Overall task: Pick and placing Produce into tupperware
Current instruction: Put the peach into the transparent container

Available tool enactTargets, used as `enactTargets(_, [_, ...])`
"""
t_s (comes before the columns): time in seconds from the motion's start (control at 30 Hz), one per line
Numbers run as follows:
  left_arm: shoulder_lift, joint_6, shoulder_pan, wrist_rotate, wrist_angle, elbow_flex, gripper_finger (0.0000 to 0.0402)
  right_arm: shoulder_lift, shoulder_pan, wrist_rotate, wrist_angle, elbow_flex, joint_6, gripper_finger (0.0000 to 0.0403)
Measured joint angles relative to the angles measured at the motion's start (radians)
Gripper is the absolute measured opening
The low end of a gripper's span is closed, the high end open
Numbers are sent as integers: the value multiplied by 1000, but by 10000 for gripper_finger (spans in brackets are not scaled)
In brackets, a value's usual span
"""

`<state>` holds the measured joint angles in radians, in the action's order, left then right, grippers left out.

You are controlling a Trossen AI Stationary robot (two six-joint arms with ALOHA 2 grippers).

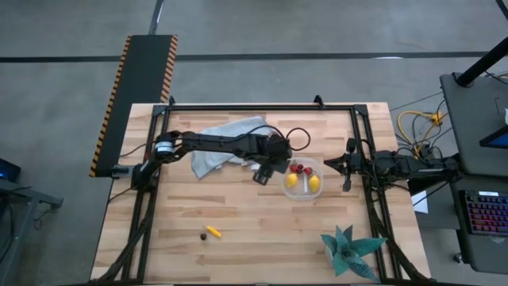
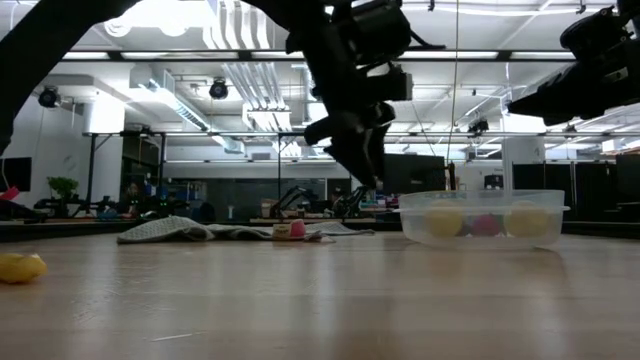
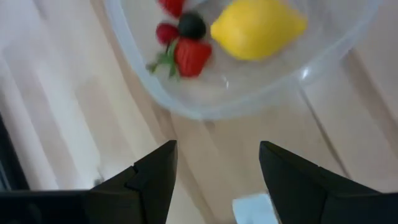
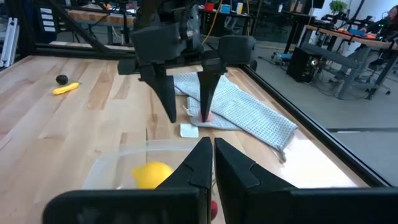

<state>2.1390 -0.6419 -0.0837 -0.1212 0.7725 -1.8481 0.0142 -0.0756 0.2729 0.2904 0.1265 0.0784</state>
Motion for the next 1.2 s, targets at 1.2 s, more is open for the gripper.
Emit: enactTargets(1.2, [-67,218,-198,14,174,224,212,0,0,-2,50,0,-56,9])
